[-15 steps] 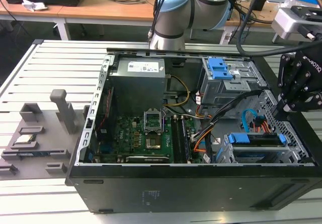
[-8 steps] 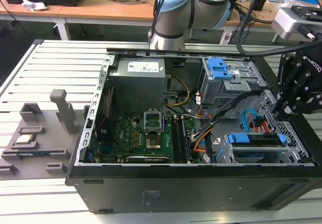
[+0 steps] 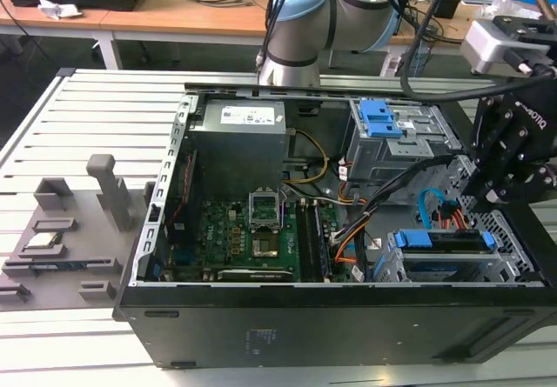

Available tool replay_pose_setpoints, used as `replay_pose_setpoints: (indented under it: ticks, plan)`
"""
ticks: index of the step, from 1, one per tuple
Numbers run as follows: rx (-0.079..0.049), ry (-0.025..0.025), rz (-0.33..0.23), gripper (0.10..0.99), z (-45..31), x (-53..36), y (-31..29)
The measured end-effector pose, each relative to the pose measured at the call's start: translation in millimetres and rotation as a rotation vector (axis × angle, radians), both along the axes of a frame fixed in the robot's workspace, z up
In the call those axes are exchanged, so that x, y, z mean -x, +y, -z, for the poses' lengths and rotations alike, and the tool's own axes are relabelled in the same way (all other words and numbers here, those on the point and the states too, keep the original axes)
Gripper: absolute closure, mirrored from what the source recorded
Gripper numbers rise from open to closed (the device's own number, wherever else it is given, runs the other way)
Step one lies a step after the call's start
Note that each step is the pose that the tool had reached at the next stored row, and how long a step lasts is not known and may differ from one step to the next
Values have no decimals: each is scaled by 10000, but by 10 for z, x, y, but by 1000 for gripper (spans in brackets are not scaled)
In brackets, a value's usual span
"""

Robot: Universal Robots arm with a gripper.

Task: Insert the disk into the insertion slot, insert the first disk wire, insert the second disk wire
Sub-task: 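Insert the second disk wire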

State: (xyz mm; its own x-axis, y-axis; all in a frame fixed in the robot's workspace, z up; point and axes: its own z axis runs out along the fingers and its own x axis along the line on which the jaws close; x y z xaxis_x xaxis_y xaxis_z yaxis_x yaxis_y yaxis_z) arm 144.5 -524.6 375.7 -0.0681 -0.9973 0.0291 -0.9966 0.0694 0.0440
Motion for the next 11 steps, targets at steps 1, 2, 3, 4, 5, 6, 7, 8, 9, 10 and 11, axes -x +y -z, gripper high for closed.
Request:
replay_pose_setpoints:
  ticks: [1, 2, 3, 4, 5, 6, 7, 8, 9, 10, 11]
  plan:
    - [-1, 0, -1, 784, 13, 36, 0]
    - [-2, 0, 1, 784, 19, 63, 0]
    - [-2, 0, -1, 784, 29, 134, 0]
    - [2, 0, 0, 784, 59, 243, -1]
    - [21, 0, 0, 784, 75, 257, 0]
    - [26, 0, -1, 784, 75, 257, 0]
    - [28, 0, 0, 784, 75, 257, -1]
    - [29, 0, -1, 784, 75, 257, -1]
    - [29, 0, -1, 784, 75, 257, 0]
    - [32, 0, 0, 800, 75, 257, 0]
    - [34, 0, -1, 867, 75, 257, 0]
